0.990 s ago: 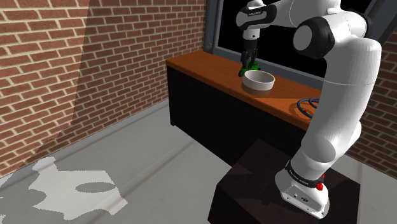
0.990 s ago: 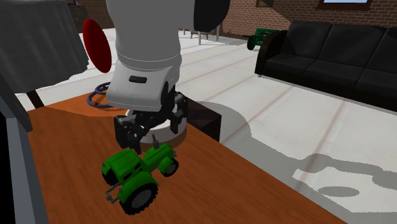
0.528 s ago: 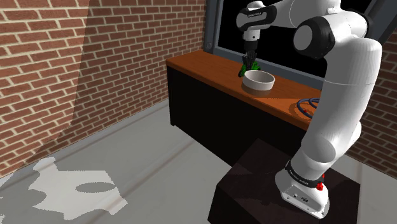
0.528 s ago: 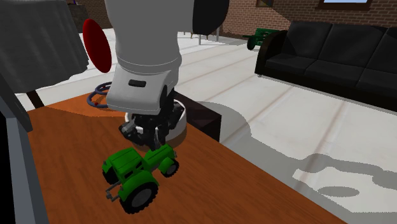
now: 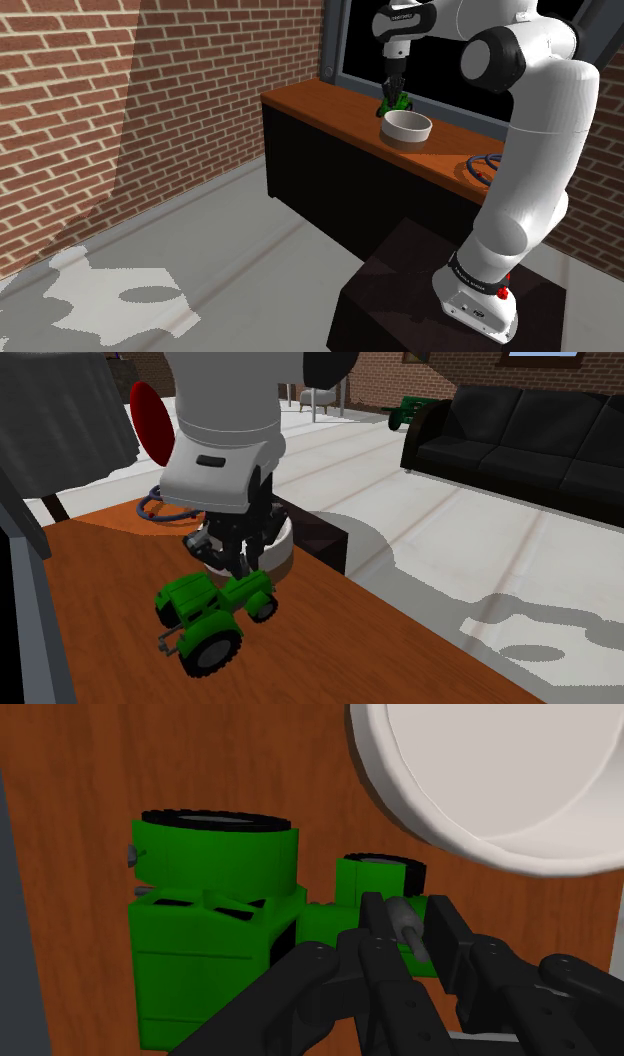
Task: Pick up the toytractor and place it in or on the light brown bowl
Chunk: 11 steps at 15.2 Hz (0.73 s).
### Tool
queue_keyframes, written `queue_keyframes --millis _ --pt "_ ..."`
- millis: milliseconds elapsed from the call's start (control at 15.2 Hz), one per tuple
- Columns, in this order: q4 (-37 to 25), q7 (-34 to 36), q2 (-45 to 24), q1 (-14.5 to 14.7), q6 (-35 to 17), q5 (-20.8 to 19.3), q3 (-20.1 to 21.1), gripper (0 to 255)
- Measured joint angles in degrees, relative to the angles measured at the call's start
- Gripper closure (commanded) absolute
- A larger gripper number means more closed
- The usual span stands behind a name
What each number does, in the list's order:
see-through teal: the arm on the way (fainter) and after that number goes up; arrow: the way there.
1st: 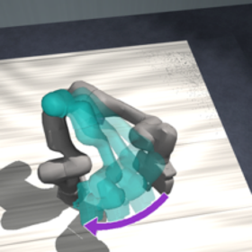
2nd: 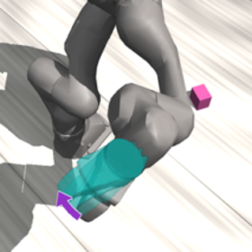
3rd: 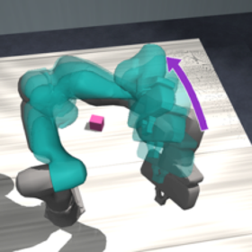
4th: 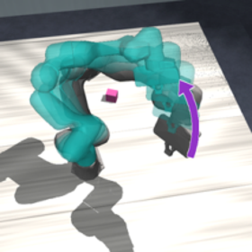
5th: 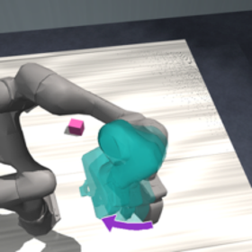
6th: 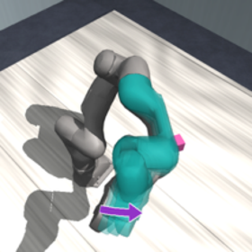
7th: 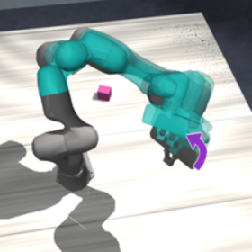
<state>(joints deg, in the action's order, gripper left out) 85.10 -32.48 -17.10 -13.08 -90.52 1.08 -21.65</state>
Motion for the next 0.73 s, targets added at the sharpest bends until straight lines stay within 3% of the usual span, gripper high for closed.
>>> queue_keyframes --millis 726 --pt "-10.5 -0.8 -1.5 -0.9 9.1 0.4 -0.3 255"
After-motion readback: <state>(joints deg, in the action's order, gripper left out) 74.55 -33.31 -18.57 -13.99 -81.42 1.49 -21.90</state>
